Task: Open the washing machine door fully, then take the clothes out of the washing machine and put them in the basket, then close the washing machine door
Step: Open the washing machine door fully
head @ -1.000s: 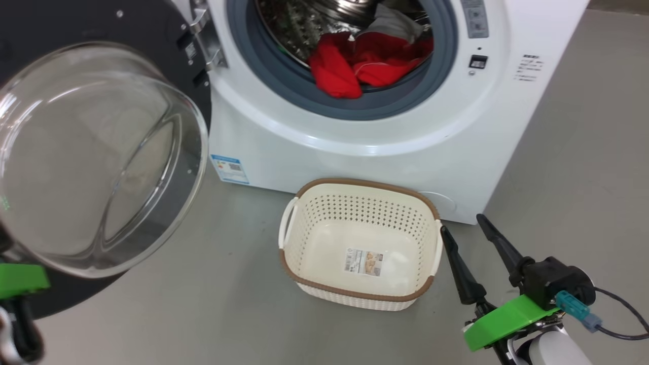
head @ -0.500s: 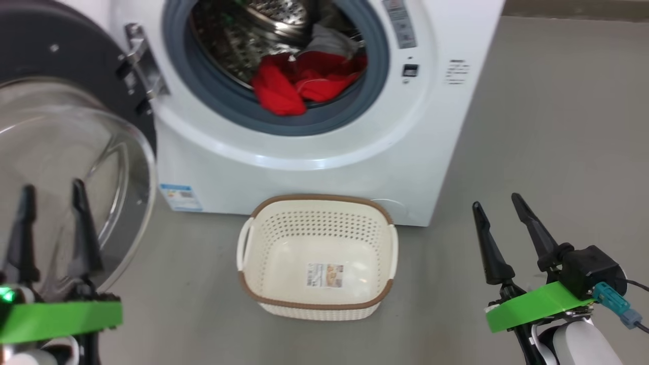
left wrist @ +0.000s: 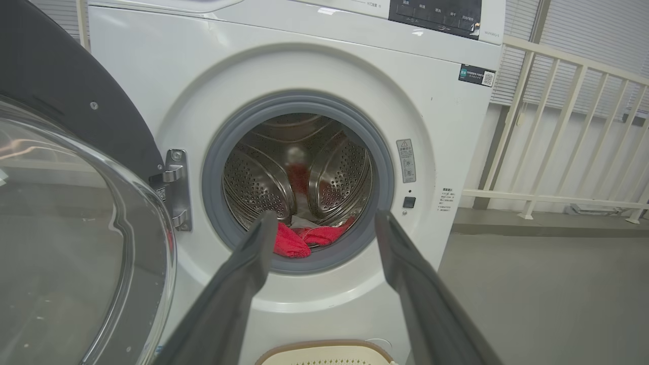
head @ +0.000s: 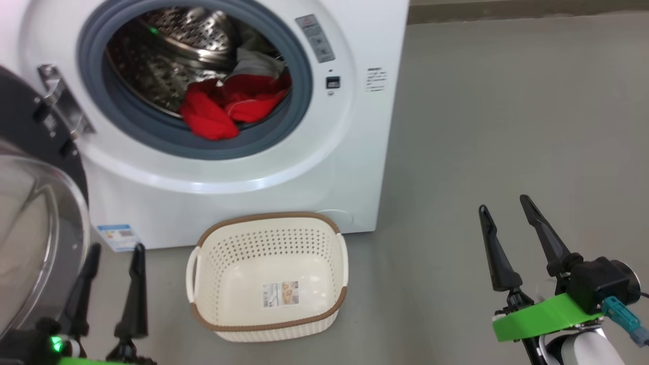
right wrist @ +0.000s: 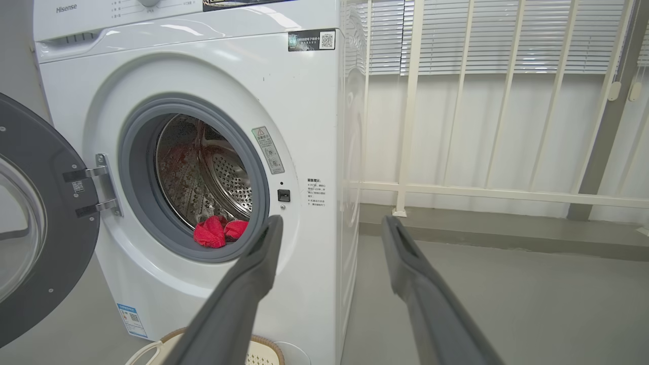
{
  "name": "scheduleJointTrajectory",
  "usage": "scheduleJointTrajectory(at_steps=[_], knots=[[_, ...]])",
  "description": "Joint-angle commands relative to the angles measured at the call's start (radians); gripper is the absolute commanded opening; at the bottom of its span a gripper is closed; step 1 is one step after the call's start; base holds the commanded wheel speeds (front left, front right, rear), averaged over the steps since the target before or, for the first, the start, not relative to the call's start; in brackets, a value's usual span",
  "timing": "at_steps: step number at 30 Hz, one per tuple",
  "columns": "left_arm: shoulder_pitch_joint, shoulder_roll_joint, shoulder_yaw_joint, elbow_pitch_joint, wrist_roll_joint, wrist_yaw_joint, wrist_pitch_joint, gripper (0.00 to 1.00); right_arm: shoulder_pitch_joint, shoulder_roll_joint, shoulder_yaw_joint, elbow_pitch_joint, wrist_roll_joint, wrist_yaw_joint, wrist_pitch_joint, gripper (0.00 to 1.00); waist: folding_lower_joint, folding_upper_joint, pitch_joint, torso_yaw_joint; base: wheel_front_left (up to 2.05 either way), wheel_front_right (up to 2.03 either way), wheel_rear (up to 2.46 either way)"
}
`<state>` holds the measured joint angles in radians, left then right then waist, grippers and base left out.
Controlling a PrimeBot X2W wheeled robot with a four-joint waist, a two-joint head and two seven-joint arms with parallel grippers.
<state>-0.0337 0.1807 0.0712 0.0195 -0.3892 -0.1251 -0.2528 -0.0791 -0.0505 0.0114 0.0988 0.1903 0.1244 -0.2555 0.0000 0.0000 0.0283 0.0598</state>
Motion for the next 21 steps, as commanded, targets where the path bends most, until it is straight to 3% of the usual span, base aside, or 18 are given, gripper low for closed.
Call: scheduleJointTrajectory(at_steps=[1, 13, 21], knots=[[0.001, 0.028, 0.022, -0.023, -0.01, -0.005, -0.009, 1.0, -0.006, 0.0, 0.024, -0.037, 0.005, 0.006, -0.006, 1.0, 0.0, 0.0, -0.026, -0.042, 0.0, 0.0, 0.0], [0.069, 0.028, -0.021, 0.051, -0.014, -0.005, -0.009, 1.0, 0.052, -0.004, 0.015, -0.02, 0.009, 0.006, -0.006, 1.0, 0.0, 0.0, -0.048, -0.082, 0.0, 0.0, 0.0], [0.095, 0.009, 0.024, 0.094, 0.037, -0.005, -0.009, 1.0, 0.088, -0.017, 0.005, -0.014, 0.002, 0.006, -0.006, 1.0, 0.0, 0.0, -0.058, -0.087, 0.0, 0.0, 0.0]])
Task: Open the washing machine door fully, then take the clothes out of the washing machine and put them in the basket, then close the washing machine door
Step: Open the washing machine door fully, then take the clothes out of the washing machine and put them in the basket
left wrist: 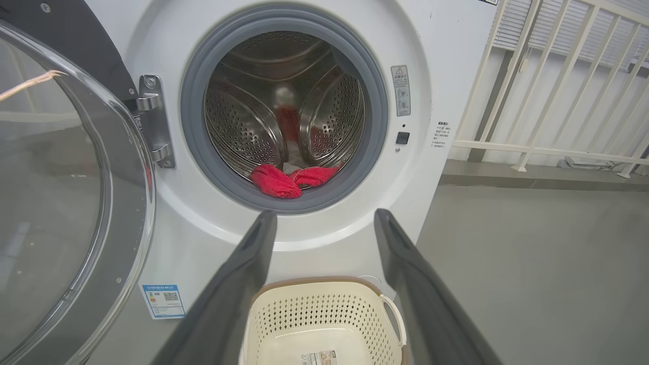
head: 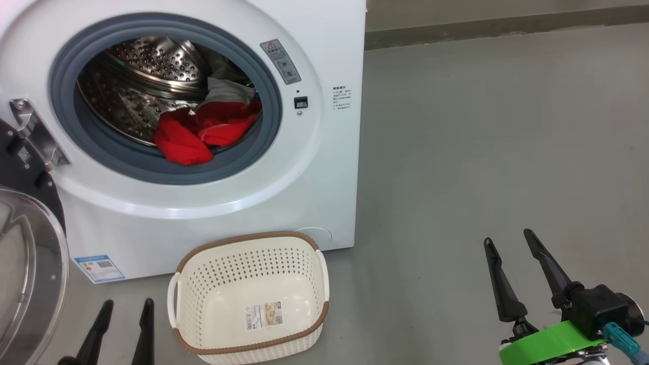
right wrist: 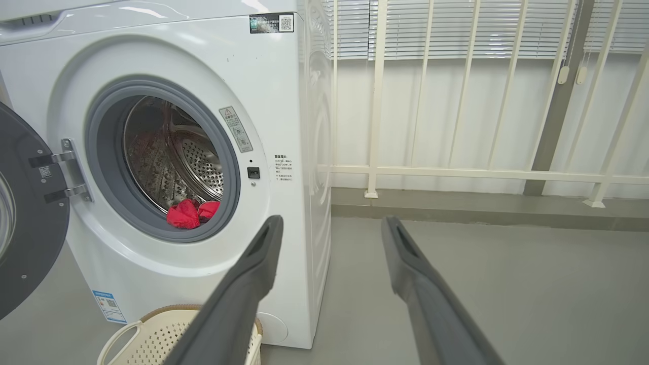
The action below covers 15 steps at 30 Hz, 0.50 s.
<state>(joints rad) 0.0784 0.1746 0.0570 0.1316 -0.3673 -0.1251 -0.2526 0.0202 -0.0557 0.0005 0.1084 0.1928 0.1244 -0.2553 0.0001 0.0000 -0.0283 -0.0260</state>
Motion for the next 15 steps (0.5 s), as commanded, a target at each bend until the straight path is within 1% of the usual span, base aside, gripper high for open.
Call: scheduleJointTrajectory(at_steps=[1, 5, 10, 15], knots=[[-0.014, 0.015, 0.039, -0.016, 0.023, -0.005, -0.009, 1.0, -0.01, -0.012, 0.015, -0.025, -0.001, 0.006, -0.006, 1.0, -0.0001, 0.0, -0.002, -0.002, 0.0, 0.0, 0.0], [-0.008, 0.007, 0.04, -0.02, 0.034, -0.005, -0.009, 1.0, -0.005, -0.015, 0.013, -0.03, -0.006, 0.006, -0.006, 1.0, -0.0001, 0.0, -0.002, -0.002, 0.0, 0.0, 0.0], [-0.004, -0.005, 0.037, -0.039, 0.017, -0.005, -0.009, 1.0, 0.001, -0.02, 0.015, -0.033, -0.007, 0.006, -0.006, 1.0, -0.0001, 0.0, -0.003, 0.0, 0.0, 0.0, 0.0], [0.002, 0.003, 0.024, -0.064, 0.017, -0.005, -0.009, 1.0, 0.007, -0.021, 0.012, -0.033, -0.022, 0.006, -0.006, 1.0, -0.0001, 0.0, -0.002, 0.005, 0.0, 0.0, 0.0]])
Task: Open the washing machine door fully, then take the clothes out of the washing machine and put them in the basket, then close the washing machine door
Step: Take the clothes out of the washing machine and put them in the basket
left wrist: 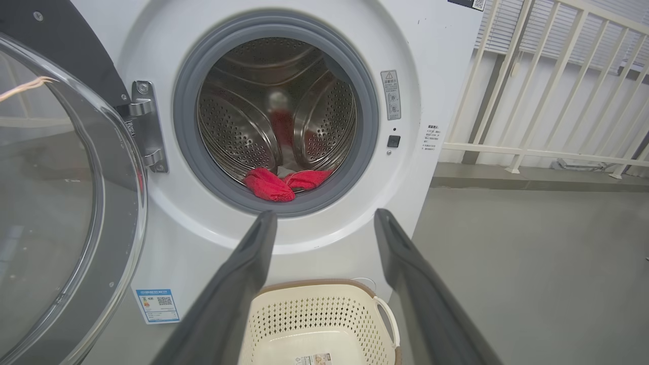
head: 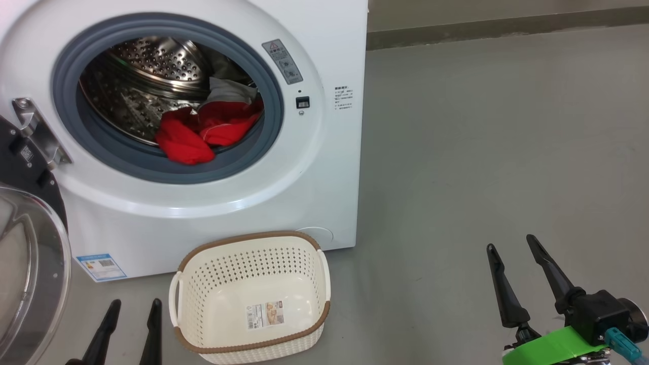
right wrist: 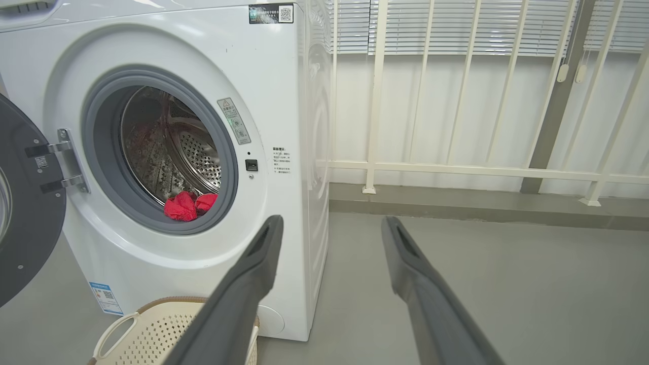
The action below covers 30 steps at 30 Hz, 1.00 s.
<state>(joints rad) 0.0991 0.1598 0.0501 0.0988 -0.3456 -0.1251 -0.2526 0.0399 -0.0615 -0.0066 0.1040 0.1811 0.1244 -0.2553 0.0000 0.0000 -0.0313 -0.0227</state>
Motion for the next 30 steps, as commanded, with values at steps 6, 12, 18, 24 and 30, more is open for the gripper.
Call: scheduleJointTrajectory(at_steps=[6, 12, 18, 24, 30], knots=[[-0.016, 0.021, 0.028, -0.045, -0.005, -0.005, -0.009, 1.0, -0.008, -0.01, 0.017, -0.028, -0.012, 0.006, -0.006, 1.0, 0.0, 0.0, 0.007, 0.007, 0.0, 0.0, 0.0], [-0.014, 0.018, 0.04, -0.033, 0.014, -0.006, -0.009, 1.0, -0.009, -0.007, 0.022, -0.027, -0.01, 0.006, -0.006, 1.0, 0.0, 0.0, 0.008, 0.01, 0.0, 0.0, 0.0], [-0.02, 0.006, 0.056, -0.015, 0.05, -0.005, -0.009, 1.0, -0.01, -0.007, 0.031, -0.025, -0.003, 0.006, -0.006, 1.0, 0.0, 0.0, 0.008, 0.012, 0.38, -0.58, 0.19], [-0.028, -0.002, 0.062, -0.01, 0.068, -0.005, -0.009, 1.0, -0.013, -0.011, 0.037, -0.026, 0.002, 0.006, -0.006, 1.0, 0.0, 0.0, 0.013, 0.014, 1.3, -1.43, 0.13], [-0.034, -0.001, 0.059, -0.022, 0.062, -0.005, -0.009, 1.0, -0.016, -0.013, 0.041, -0.022, 0.006, 0.006, -0.006, 1.0, 0.0, 0.0, 0.021, 0.016, 1.93, -1.93, 0.0]])
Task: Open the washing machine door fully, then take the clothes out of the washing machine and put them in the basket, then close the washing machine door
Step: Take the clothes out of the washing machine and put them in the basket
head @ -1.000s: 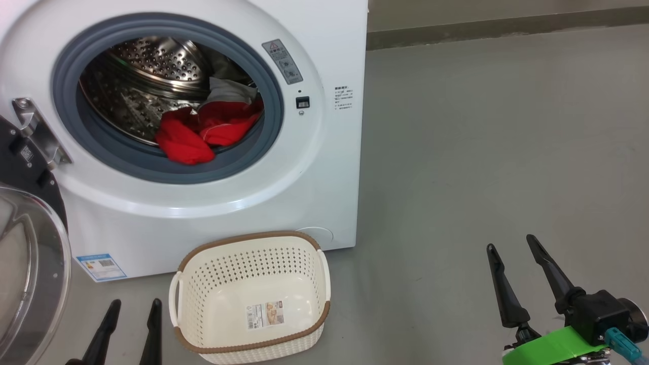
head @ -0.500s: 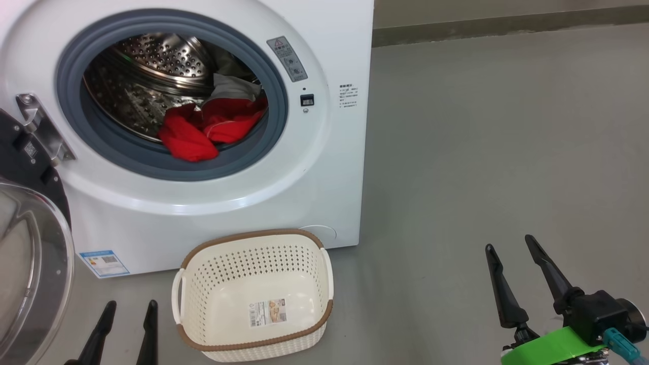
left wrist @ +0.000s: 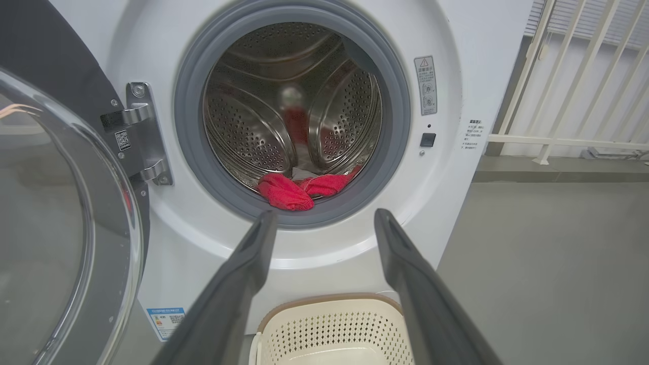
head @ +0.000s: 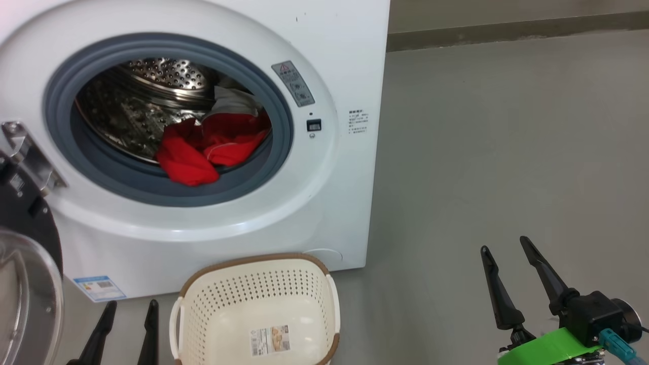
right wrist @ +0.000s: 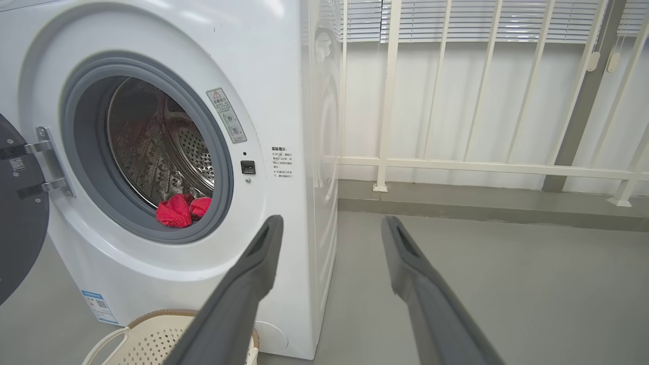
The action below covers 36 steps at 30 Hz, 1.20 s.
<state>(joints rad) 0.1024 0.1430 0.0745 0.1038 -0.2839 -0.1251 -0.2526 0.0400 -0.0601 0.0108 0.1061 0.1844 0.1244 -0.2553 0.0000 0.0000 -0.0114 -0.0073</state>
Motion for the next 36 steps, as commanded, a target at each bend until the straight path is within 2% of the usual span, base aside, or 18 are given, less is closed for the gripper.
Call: scheduleJointTrajectory(at_steps=[1, 11, 36], knots=[[-0.037, 0.017, 0.034, -0.03, 0.0, -0.005, -0.009, 1.0, -0.017, -0.015, 0.024, -0.023, 0.003, 0.006, -0.006, 1.0, 0.0, 0.0, 0.002, 0.001, 1.56, -1.56, 0.0], [-0.032, 0.02, 0.032, -0.043, -0.001, -0.005, -0.009, 1.0, -0.02, -0.017, 0.027, -0.02, 0.005, 0.006, -0.006, 1.0, 0.0, 0.0, 0.01, 0.001, 0.84, -0.84, 0.0], [-0.059, 0.007, 0.064, 0.026, 0.0, -0.006, -0.009, 1.0, -0.022, -0.031, 0.06, -0.007, 0.02, 0.006, -0.006, 1.0, 0.0, 0.0, -0.005, -0.003, 0.01, -0.01, 0.0]])
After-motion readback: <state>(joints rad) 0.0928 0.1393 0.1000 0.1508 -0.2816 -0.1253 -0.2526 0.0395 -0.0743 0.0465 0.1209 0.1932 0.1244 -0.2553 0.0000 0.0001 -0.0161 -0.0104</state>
